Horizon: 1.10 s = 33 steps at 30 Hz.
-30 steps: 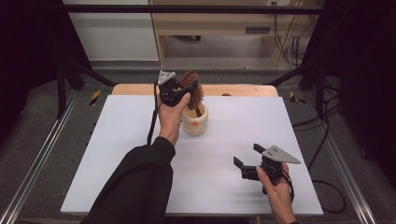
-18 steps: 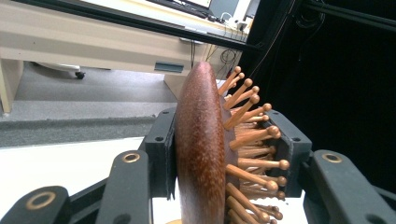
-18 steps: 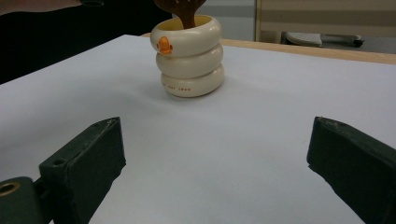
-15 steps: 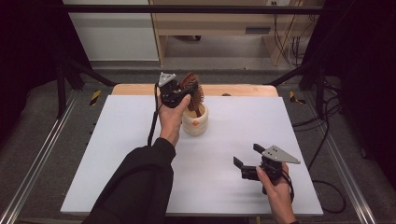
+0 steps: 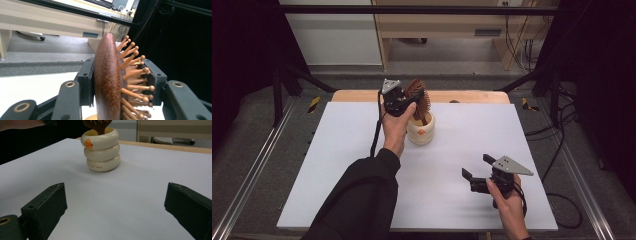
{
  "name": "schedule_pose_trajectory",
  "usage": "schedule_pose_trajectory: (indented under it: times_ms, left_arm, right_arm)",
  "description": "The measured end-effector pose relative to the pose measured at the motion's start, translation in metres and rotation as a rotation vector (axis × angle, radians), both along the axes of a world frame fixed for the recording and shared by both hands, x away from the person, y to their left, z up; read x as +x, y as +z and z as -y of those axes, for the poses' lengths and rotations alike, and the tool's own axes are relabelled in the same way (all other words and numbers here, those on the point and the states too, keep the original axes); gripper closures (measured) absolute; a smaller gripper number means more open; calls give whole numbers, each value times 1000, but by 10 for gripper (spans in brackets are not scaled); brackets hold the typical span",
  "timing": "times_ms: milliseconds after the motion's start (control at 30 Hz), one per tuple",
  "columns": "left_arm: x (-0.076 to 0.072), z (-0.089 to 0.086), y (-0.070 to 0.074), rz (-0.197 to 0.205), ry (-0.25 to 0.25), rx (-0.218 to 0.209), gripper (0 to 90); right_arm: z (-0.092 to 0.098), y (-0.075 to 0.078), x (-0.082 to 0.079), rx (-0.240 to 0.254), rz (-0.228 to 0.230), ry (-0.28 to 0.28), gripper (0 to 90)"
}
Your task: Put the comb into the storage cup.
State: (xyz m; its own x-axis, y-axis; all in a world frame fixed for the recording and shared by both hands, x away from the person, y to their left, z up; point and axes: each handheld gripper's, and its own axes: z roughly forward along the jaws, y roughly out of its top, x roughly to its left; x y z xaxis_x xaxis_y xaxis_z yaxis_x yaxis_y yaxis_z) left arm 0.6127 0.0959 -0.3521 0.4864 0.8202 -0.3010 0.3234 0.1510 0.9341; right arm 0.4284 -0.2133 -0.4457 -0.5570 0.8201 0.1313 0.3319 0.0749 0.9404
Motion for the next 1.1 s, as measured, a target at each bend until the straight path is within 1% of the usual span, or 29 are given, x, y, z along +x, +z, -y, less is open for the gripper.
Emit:
schedule_pose_trajectory:
  times_ms: [433,1100]
  left_arm:
    - [0,-1,-1,2,1,2,510]
    - [2,-7,-3,-13,6,-12,503]
  right_arm:
    - [0,0,0,-2,-1,2,46]
    - [-1,-1,0,-3,1,2,45]
